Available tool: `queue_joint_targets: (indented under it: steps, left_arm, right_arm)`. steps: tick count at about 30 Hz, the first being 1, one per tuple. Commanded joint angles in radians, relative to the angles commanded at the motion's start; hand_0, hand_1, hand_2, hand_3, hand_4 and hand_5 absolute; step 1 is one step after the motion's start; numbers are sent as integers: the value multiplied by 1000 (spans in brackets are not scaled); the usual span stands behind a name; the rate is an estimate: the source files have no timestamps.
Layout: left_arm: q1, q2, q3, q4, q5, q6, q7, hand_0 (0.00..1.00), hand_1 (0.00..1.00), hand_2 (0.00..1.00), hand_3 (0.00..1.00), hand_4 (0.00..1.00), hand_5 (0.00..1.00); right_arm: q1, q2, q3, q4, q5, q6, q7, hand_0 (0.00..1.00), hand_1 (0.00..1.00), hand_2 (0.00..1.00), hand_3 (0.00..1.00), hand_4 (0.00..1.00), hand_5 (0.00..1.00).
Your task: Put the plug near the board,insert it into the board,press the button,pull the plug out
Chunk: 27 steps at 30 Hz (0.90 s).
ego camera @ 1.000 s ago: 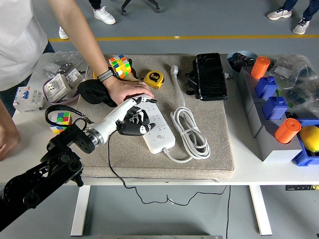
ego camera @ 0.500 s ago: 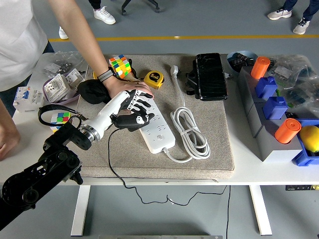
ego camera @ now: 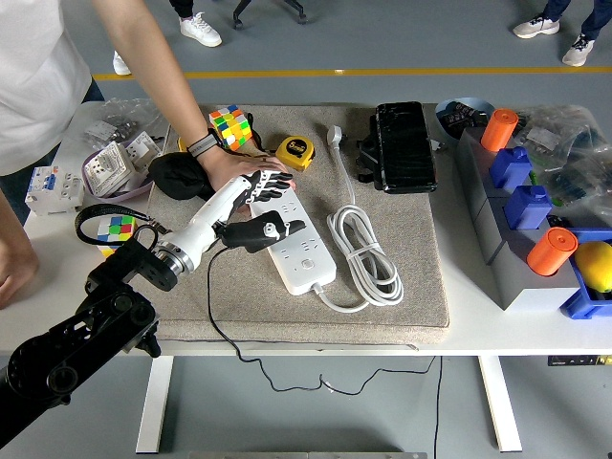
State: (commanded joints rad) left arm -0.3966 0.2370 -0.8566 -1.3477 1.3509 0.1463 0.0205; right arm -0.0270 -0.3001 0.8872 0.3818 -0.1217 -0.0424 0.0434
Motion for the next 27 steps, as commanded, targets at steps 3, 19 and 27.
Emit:
queue_joint_targets:
  steps: [3,19,27]
  left_arm:
    - [1,-1,-1,0,1,-2,1,828,832,841,839,917,322]
    - [1,-1,1,-6,8,-12,17,832,817,838,837,927,332]
    - [2,0,4,-14,8,-23,25,765,767,789,831,950,368]
  right_arm:
    - [0,-1,1,0,0,0,0,594,646,576,492,774,491]
    - [-4,-2,7,1,-2,0,-1,594,647,576,491,773,492]
    - [-6,-2,11,3,-4,-1,0,594,647,576,491,773,492]
